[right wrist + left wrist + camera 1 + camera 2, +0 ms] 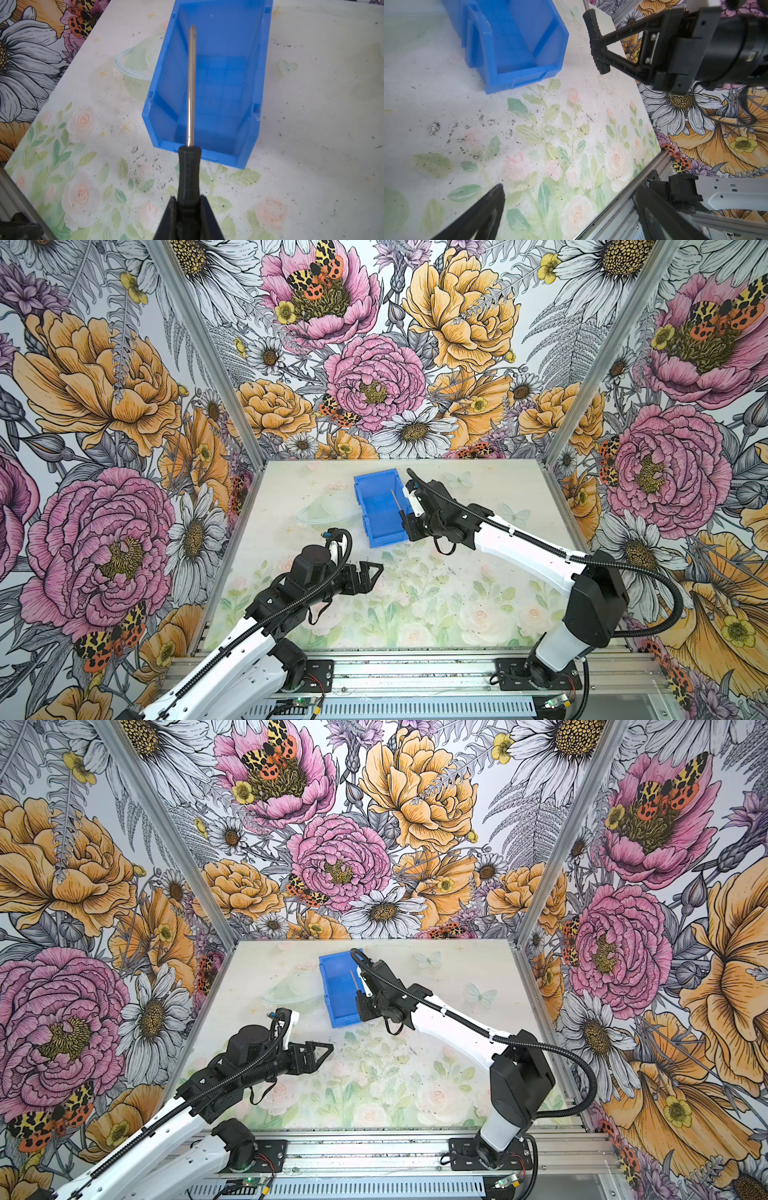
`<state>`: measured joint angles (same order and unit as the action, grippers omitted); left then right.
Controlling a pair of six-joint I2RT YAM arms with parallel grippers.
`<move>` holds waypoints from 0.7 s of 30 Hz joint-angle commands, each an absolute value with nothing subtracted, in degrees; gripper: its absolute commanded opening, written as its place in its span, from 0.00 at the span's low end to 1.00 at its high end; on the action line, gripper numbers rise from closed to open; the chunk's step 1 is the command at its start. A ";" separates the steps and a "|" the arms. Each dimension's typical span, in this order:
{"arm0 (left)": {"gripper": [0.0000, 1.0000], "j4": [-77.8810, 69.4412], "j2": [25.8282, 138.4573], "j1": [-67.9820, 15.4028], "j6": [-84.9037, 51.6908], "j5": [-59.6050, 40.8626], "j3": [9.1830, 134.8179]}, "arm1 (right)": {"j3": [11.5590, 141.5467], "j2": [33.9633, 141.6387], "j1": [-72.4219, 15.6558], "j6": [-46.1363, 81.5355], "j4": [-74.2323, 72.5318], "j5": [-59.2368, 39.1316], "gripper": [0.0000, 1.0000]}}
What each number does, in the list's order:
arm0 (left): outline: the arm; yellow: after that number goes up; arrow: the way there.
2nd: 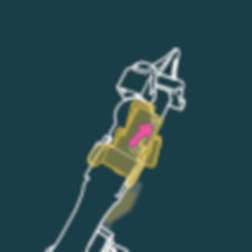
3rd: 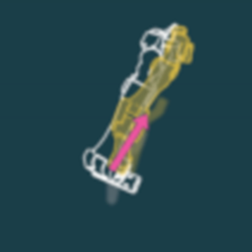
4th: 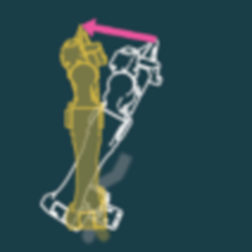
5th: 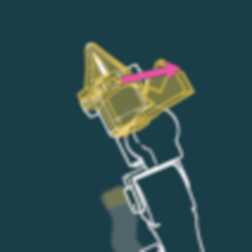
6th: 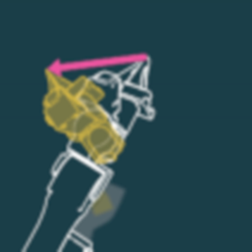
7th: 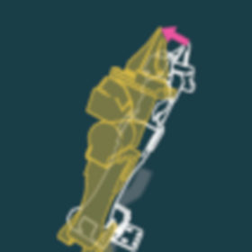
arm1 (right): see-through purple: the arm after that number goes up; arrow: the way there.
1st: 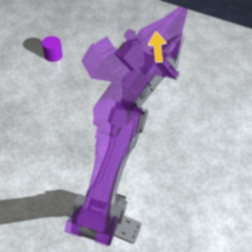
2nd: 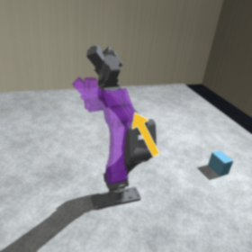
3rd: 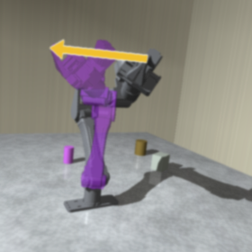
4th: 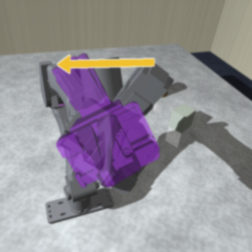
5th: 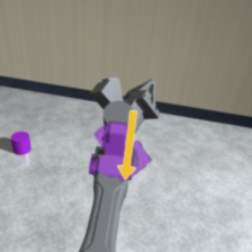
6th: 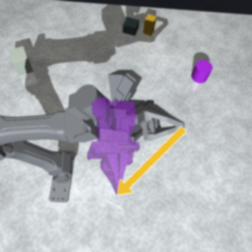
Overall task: Put the screwdriver in the bin
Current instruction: 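Lift the screwdriver with the right gripper and carry it over the blue bin, then lower the screwdriver into the blue bin and open the right gripper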
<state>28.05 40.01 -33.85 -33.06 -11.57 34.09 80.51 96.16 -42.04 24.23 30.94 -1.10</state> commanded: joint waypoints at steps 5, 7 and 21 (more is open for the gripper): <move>0.99 25.36 42.29 -28.42 -29.48 -12.80 36.50 | 89.73 104.30 -40.97 25.96 30.41 0.16 0.00; 0.99 24.87 43.01 -27.05 -29.10 -13.54 36.87 | 91.92 106.52 -40.79 26.12 30.41 0.04 0.00; 0.99 20.09 51.32 -19.58 -24.90 -18.96 39.19 | 100.00 117.27 -39.47 27.47 30.41 -2.55 0.00</move>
<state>23.00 50.30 -20.56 -27.11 -16.34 37.36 97.80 116.01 -40.03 26.59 31.00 -1.69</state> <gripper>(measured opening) 0.986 0.176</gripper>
